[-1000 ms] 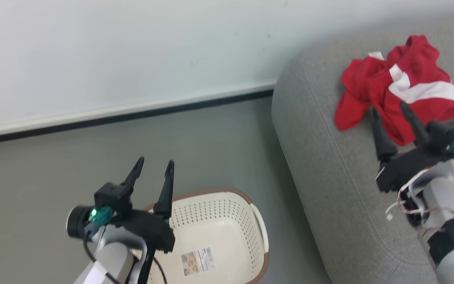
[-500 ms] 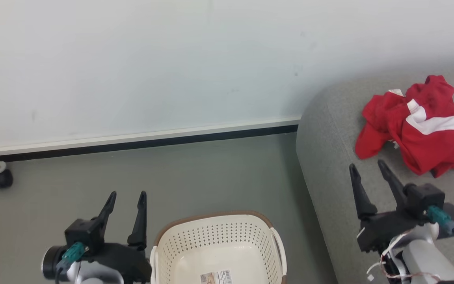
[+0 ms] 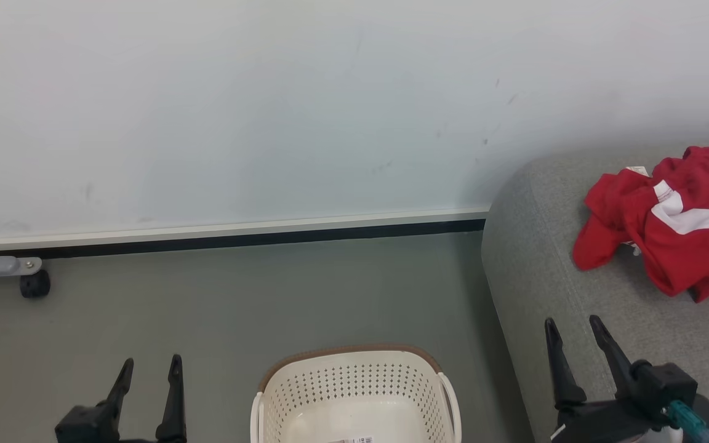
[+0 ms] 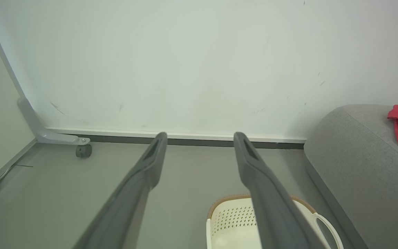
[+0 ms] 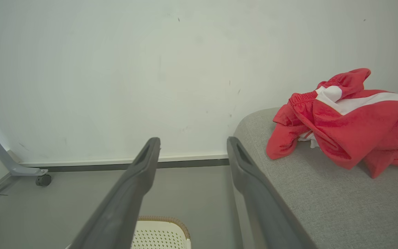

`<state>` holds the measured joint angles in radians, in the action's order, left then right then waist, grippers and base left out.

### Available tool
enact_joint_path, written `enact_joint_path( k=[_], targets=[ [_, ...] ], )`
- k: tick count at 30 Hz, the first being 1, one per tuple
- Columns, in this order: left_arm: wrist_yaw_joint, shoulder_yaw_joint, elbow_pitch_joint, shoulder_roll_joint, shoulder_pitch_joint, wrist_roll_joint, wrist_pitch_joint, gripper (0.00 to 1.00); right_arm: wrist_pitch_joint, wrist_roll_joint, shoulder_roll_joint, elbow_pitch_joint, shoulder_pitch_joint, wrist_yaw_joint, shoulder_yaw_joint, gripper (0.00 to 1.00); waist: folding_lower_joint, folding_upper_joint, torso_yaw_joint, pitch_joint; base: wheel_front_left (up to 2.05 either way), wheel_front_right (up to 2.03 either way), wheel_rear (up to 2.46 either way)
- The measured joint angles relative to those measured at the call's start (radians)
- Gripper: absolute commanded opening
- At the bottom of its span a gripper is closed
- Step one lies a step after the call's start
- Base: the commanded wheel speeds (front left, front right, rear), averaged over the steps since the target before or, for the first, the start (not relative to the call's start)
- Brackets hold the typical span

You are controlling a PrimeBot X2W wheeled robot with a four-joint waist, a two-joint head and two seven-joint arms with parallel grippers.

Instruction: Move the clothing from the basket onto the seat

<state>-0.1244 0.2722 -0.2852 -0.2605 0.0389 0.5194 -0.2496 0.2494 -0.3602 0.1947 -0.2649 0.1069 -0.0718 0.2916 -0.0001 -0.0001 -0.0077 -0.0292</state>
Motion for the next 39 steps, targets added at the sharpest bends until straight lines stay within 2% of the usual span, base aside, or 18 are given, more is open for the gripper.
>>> enact_joint_path(
  k=[13, 39],
  targets=[
    [0.000, -0.103, 0.091, 0.015, -0.119, -0.058, 0.000, 1.00, 0.000, 0.011, -0.003, 0.119, -0.134, -0.017, -0.028, 1.00, 0.0000, 0.0000, 0.016, -0.012, 0.00, 0.00, 0.00],
    [0.000, -0.134, 0.137, 0.041, -0.150, -0.137, 0.000, 1.00, 0.000, 0.035, -0.004, 0.193, -0.183, -0.031, -0.043, 1.00, 0.0000, 0.0000, 0.018, -0.025, 0.00, 0.00, 0.00]
  ],
)
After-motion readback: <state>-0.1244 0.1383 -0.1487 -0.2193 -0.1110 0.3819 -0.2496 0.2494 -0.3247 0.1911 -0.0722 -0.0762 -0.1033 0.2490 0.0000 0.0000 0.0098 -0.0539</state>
